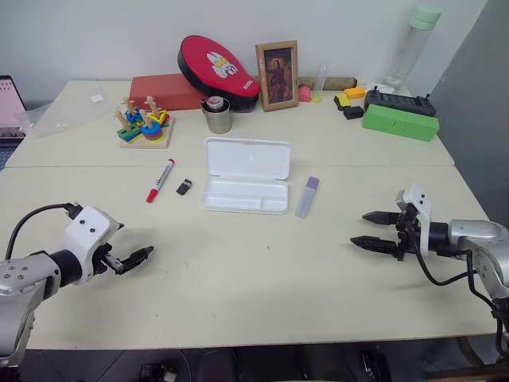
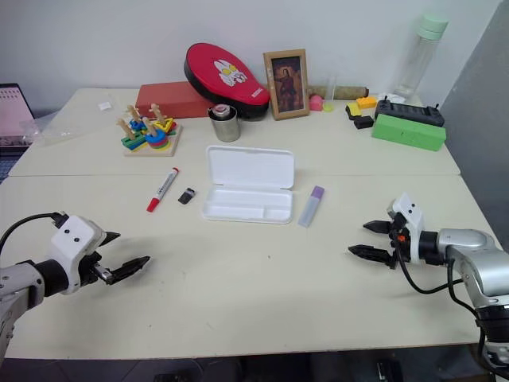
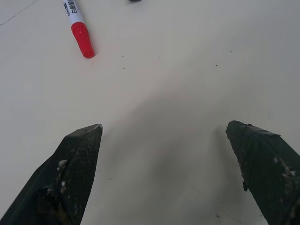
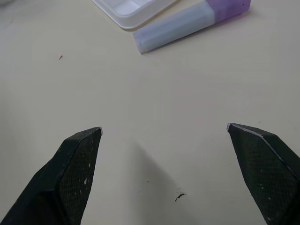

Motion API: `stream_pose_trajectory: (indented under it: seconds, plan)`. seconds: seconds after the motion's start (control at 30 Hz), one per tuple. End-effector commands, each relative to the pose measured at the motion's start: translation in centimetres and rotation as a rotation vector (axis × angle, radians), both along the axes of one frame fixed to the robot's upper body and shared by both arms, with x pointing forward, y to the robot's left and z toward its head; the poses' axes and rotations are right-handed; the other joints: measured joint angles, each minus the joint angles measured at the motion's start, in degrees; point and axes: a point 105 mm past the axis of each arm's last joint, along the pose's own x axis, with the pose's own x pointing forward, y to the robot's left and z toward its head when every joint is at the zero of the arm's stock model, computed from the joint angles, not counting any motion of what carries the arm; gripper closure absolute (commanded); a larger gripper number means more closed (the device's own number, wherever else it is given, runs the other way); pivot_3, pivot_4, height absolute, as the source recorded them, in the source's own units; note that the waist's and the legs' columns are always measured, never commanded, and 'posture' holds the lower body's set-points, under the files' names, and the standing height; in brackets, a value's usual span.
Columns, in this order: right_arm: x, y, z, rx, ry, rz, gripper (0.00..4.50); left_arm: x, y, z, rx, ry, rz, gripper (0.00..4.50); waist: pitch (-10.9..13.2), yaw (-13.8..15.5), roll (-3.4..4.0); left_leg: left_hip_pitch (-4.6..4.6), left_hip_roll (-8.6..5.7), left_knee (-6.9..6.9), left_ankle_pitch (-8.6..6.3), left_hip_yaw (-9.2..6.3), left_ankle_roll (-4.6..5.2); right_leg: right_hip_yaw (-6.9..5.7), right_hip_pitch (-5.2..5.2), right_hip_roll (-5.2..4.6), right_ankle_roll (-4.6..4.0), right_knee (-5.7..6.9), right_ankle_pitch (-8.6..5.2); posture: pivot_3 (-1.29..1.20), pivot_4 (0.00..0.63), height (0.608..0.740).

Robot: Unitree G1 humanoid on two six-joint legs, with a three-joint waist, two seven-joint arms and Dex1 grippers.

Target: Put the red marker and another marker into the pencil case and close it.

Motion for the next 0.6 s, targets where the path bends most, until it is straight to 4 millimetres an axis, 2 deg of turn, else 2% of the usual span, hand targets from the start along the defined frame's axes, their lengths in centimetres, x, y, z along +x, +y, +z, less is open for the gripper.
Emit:
stream_pose_trajectory:
  seconds: [0.03, 0.1, 0.17, 0.23, 0.33, 0.47, 0.6]
  plan:
    - [1.0, 3.1, 2.8, 0.056, -0.097, 0.085, 0.01, 0.9, -1.5, 1.7, -0.075, -0.1, -0.018, 0.0, 0.0, -0.11, 0.0, 0.0, 0.0, 0.01, 0.0, 0.0, 0.0, 0.0, 0.0, 0.0, -0.01, 0.01, 0.0, 0.0, 0.15, 0.74]
    - [1.4, 6.4, 3.5, 0.071, -0.128, 0.16, 0.01, 1.7, -4.0, 2.0, -0.169, -0.137, -0.074, 0.0, -0.01, -0.27, 0.09, 0.01, 0.02, 0.09, 0.0, -0.02, 0.0, 0.01, 0.03, 0.04, 0.01, 0.07, 0.02, 0.0, 0.15, 0.74]
    - [1.9, 9.0, 3.2, 0.049, -0.143, 0.224, 0.01, 2.2, -5.8, 2.3, -0.245, -0.167, -0.109, 0.0, -0.01, -0.5, 0.1, -0.03, 0.09, 0.39, 0.0, -0.04, 0.0, 0.04, 0.03, 0.15, 0.17, 0.2, 0.1, 0.0, 0.15, 0.74]
    - [2.9, 10.8, 3.0, 0.036, -0.155, 0.24, 0.01, 2.7, -7.2, 2.4, -0.29, -0.187, -0.138, 0.0, -0.03, -0.42, 0.07, -0.07, 0.11, 0.59, 0.0, -0.09, 0.0, 0.03, 0.1, 0.2, 0.22, 0.2, 0.19, 0.0, 0.15, 0.74]
    - [4.2, 13.8, 3.4, 0.041, -0.174, 0.273, 0.01, 3.4, -10.3, 3.0, -0.342, -0.212, -0.228, 0.0, -0.03, -0.15, 0.06, -0.13, 0.09, 0.71, 0.0, -0.1, 0.0, 0.04, 0.13, 0.19, 0.03, 0.15, 0.37, 0.0, 0.15, 0.74]
    - [5.1, 16.2, 2.4, -0.002, -0.168, 0.33, 0.01, 3.3, -13.5, 3.7, -0.41, -0.219, -0.337, 0.0, -0.04, 0.18, 0.05, -0.14, 0.08, 0.75, 0.01, -0.12, 0.0, 0.03, 0.15, 0.19, 0.04, 0.17, 0.42, 0.0, 0.15, 0.74]
    - [6.0, 17.0, 0.8, -0.068, -0.153, 0.358, 0.01, 3.3, -14.7, 4.2, -0.444, -0.229, -0.371, 0.0, -0.04, 0.07, 0.05, -0.14, 0.09, 0.74, 0.01, -0.13, 0.0, 0.01, 0.16, 0.19, 0.03, 0.18, 0.42, 0.0, 0.15, 0.74]
